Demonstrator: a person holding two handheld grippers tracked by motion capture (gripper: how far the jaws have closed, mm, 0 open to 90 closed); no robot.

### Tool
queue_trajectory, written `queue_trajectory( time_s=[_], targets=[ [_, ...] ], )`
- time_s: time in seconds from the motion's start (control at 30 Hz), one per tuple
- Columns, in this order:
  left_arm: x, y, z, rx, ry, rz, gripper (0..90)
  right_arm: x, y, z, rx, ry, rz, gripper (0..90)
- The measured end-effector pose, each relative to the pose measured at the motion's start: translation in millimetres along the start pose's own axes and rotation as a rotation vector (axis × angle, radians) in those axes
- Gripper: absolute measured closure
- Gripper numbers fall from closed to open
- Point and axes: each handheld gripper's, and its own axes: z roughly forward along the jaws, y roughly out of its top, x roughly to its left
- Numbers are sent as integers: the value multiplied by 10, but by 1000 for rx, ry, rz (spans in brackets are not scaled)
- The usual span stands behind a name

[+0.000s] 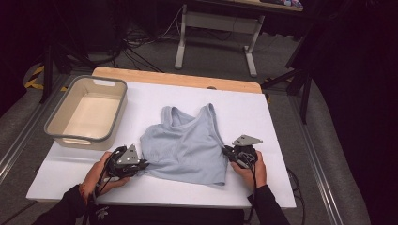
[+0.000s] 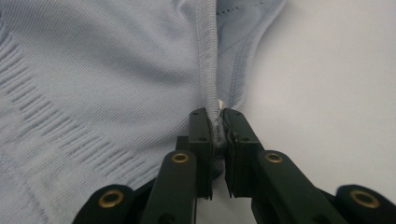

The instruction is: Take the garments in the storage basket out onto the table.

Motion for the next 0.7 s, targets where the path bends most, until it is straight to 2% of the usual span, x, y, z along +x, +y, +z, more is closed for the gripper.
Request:
queue_trajectory(
  time_s=[0.23, 0.33, 0.53, 0.7],
  targets=[
    [94, 58, 44, 6, 42, 1, 838, -16, 36, 23, -24, -45, -5, 822],
    [120, 60, 55, -8, 44, -4, 839, -27, 46, 32, -37, -59, -7, 819],
    [93, 38, 25, -11, 54, 5, 835, -22, 49, 13, -54, -69, -12, 804],
    [69, 16, -14, -26, 58, 13, 794, -11, 51, -19, -68, -76, -19, 774]
  ],
)
